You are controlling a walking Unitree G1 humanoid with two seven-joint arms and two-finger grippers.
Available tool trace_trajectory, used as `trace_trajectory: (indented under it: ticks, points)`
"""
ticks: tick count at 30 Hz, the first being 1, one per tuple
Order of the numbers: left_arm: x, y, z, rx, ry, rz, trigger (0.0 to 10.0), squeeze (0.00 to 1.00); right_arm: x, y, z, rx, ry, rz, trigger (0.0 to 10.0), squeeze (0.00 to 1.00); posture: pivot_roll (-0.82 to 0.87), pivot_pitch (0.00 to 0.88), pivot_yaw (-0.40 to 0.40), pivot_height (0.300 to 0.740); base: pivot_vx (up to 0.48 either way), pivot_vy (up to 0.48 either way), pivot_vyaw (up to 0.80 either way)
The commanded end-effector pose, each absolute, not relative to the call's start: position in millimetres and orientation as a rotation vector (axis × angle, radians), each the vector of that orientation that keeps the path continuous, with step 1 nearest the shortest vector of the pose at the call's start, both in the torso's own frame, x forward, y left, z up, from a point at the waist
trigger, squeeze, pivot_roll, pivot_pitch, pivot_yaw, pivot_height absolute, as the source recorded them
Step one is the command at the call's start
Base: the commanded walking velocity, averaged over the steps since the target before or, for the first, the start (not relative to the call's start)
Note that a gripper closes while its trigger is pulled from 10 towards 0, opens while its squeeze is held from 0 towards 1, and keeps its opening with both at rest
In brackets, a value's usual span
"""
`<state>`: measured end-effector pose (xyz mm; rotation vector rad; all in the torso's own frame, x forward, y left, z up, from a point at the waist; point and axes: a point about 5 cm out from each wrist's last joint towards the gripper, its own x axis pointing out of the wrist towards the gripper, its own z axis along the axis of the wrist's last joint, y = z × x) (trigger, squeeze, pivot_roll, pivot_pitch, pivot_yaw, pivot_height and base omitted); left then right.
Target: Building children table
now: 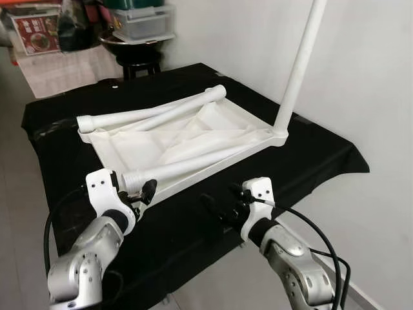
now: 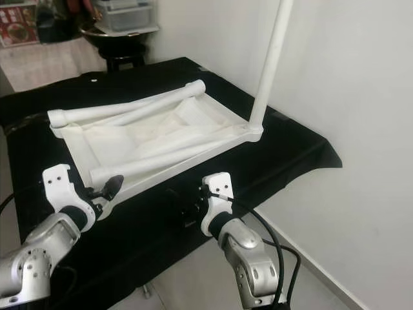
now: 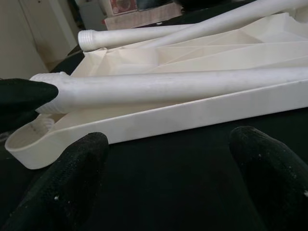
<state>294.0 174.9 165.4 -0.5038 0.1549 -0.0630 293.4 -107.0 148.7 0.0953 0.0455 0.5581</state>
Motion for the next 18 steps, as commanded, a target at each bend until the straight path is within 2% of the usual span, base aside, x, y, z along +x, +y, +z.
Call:
trace_trajectory:
  ticks: [1, 9, 18]
  points:
    - [297.1, 183.4, 163.8, -0.523, 0.155, -0.054, 10.0, 0.00, 290.1, -106.8, 148.9, 0.105, 0.050, 0.560, 10.0, 0.00, -0.06, 0.121, -0.028, 0.740, 0.000, 0.000, 0.00]
    - [306.5, 196.2, 182.1, -0.546, 0.086, -0.095, 10.0, 0.00, 289.2, -107.9, 149.7, 0.107, 0.056, 0.563, 10.0, 0.00, -0.07, 0.130, -0.035, 0.740, 0.000, 0.000, 0.00]
    - [308.2, 191.1, 185.7, -0.569, 0.085, -0.133, 10.0, 0.00, 289.5, -108.7, 150.2, 0.104, 0.057, 0.563, 10.0, 0.00, -0.07, 0.133, -0.037, 0.740, 0.000, 0.000, 0.00]
